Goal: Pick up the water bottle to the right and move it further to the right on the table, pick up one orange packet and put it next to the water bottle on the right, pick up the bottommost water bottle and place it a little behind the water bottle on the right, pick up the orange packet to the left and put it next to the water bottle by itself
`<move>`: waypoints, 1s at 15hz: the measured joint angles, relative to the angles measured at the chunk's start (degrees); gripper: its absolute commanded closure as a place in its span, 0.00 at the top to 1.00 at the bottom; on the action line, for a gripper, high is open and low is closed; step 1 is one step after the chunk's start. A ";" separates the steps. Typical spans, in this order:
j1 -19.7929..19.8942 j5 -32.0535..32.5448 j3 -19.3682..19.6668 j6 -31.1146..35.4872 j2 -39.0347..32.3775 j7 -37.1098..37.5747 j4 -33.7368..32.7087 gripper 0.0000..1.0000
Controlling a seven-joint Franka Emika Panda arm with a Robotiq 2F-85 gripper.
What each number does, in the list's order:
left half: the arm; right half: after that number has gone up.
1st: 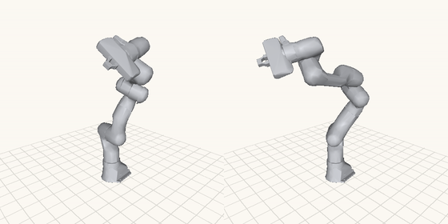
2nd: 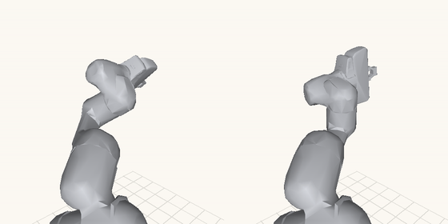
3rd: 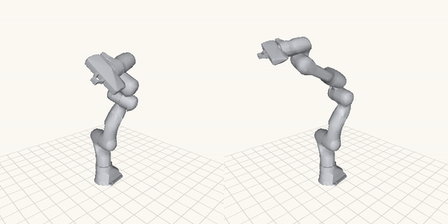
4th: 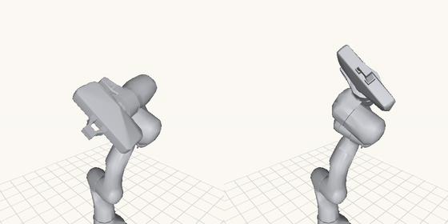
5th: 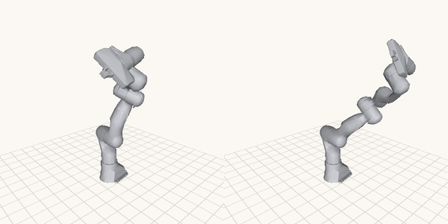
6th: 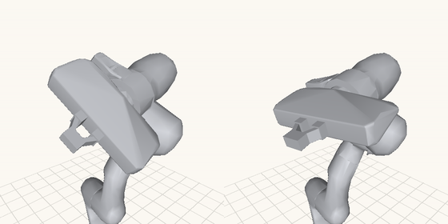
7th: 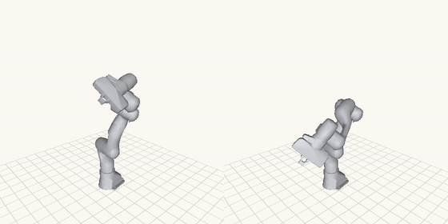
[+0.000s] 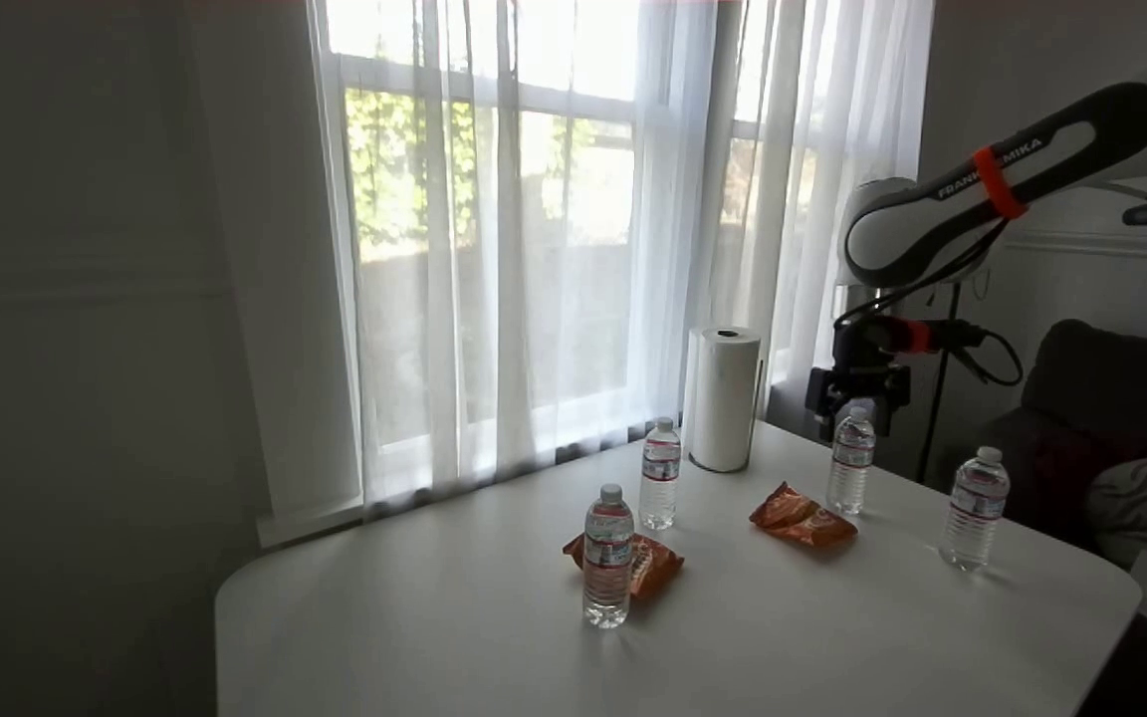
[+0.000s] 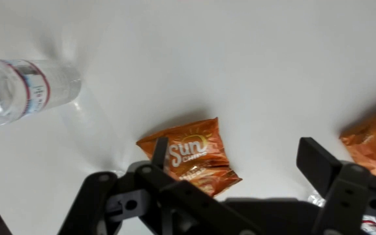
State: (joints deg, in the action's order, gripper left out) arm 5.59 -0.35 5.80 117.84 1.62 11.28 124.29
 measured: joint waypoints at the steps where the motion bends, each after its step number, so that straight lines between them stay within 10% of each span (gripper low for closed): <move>1: -0.94 -0.90 -0.95 1.17 -0.59 2.45 -0.01 1.00; 15: -7.51 -6.81 -6.97 19.42 -21.12 10.05 -7.71 1.00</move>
State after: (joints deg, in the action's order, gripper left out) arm -1.92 -7.16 -1.16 137.26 -19.50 21.33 116.57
